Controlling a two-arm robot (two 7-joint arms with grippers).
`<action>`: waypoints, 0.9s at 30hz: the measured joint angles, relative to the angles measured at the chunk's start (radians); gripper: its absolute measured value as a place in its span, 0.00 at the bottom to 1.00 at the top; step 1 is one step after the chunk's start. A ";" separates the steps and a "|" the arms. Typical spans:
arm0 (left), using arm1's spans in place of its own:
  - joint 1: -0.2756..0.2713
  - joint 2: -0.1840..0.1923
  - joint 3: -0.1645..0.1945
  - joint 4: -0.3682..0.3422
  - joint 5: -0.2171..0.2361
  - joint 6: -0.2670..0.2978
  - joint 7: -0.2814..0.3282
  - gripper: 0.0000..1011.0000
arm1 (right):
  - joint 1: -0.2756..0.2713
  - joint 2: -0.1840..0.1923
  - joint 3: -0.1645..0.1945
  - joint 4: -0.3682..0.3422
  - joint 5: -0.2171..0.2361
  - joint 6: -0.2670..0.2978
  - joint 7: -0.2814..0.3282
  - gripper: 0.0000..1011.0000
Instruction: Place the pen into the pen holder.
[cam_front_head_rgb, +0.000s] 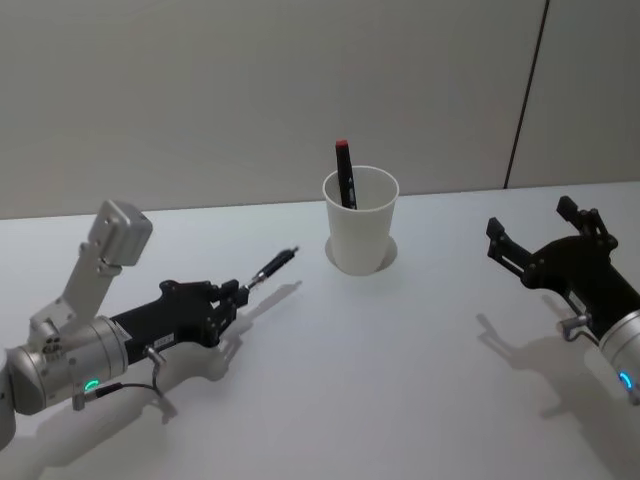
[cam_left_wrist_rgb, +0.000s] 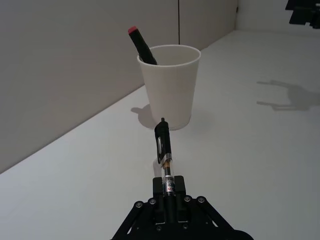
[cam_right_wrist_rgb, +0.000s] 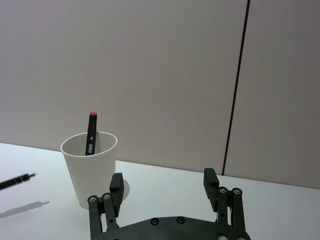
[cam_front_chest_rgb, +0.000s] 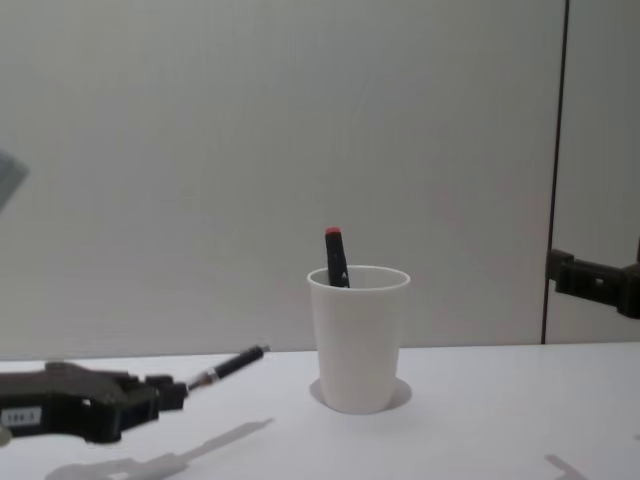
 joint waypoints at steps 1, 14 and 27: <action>0.005 0.004 -0.003 -0.009 -0.010 -0.008 0.011 0.13 | 0.000 0.000 0.000 0.000 0.000 0.000 0.000 0.99; 0.052 0.034 -0.029 -0.072 -0.086 -0.076 0.108 0.13 | 0.000 0.000 0.000 0.000 0.000 0.000 0.000 0.99; 0.085 0.034 -0.043 -0.116 -0.132 -0.193 0.233 0.13 | 0.000 0.000 0.000 0.000 0.000 0.000 0.000 0.99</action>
